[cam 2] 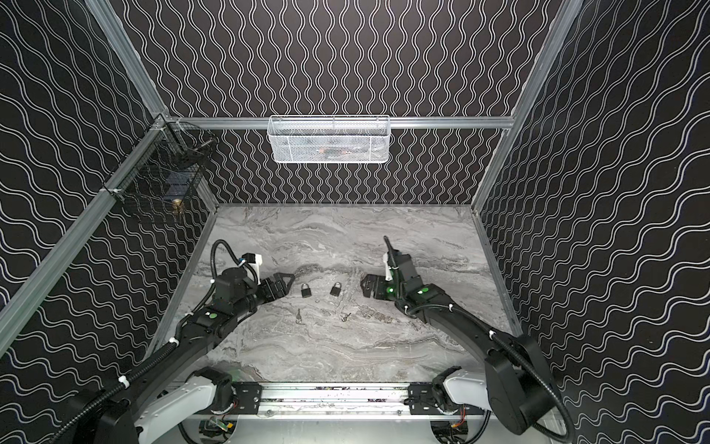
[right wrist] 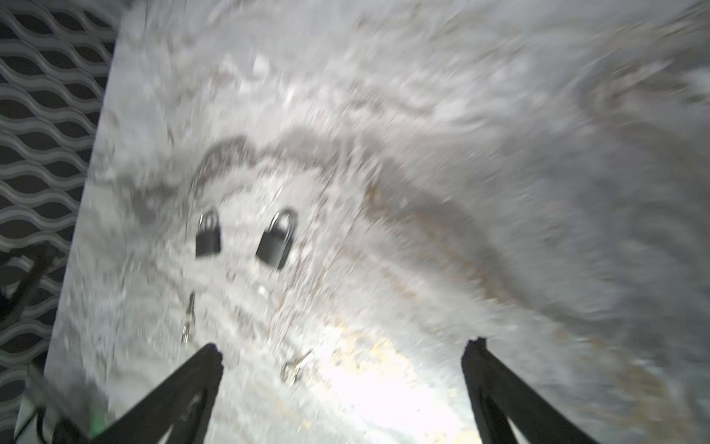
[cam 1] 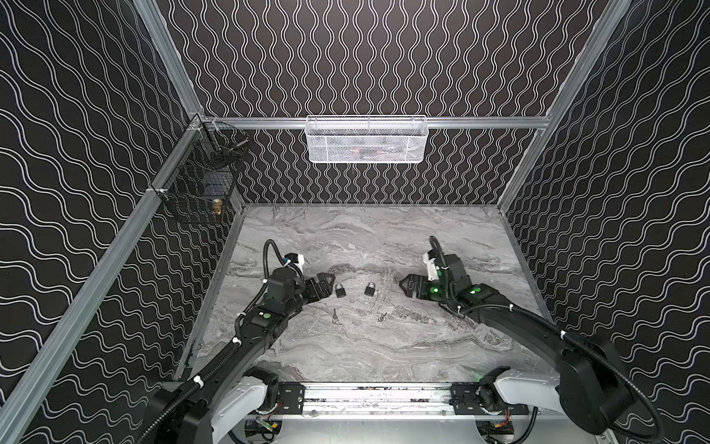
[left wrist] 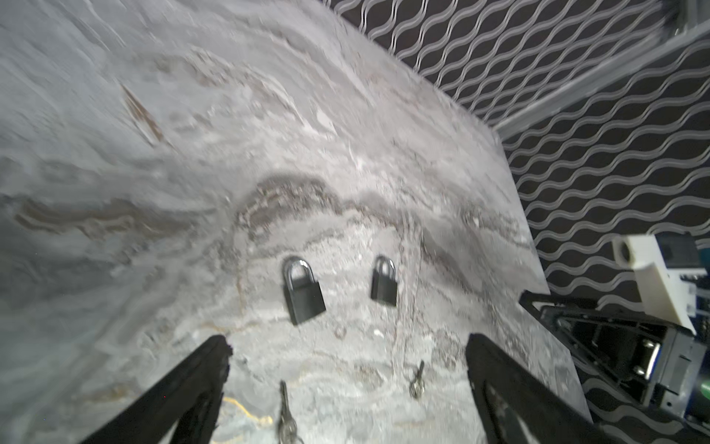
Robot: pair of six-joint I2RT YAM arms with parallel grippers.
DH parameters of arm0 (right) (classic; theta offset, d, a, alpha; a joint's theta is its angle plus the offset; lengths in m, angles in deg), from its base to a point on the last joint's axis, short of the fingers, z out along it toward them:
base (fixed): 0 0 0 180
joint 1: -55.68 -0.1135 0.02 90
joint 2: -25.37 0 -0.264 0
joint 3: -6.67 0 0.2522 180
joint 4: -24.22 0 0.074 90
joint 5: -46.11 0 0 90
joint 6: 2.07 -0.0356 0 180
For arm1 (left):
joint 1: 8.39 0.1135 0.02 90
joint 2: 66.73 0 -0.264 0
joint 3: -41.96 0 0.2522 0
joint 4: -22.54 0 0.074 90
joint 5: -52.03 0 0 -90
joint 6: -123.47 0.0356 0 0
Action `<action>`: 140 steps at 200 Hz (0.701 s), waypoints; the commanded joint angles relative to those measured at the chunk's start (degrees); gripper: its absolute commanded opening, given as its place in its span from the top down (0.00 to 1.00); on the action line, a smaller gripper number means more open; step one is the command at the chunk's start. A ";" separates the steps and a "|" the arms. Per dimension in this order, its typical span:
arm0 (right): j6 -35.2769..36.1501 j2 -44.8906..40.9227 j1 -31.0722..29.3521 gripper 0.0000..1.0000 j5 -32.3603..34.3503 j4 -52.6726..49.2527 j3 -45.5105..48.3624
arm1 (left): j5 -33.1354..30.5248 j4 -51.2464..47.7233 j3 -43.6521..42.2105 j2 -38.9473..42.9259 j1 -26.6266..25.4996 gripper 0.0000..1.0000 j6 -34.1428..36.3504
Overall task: Unlock with the key
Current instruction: 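Move both grippers toward the padlocks and keys at table center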
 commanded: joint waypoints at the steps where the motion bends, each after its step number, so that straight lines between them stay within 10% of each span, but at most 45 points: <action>1: -0.10 2.03 -4.04 0.04 2.36 -4.11 -1.67 | -0.22 -2.26 0.27 0.05 -2.00 0.01 -0.96; 140: 8.11 20.81 -16.84 0.47 5.66 -10.72 -13.57 | 4.41 -10.39 -0.67 3.06 -4.61 0.01 -1.27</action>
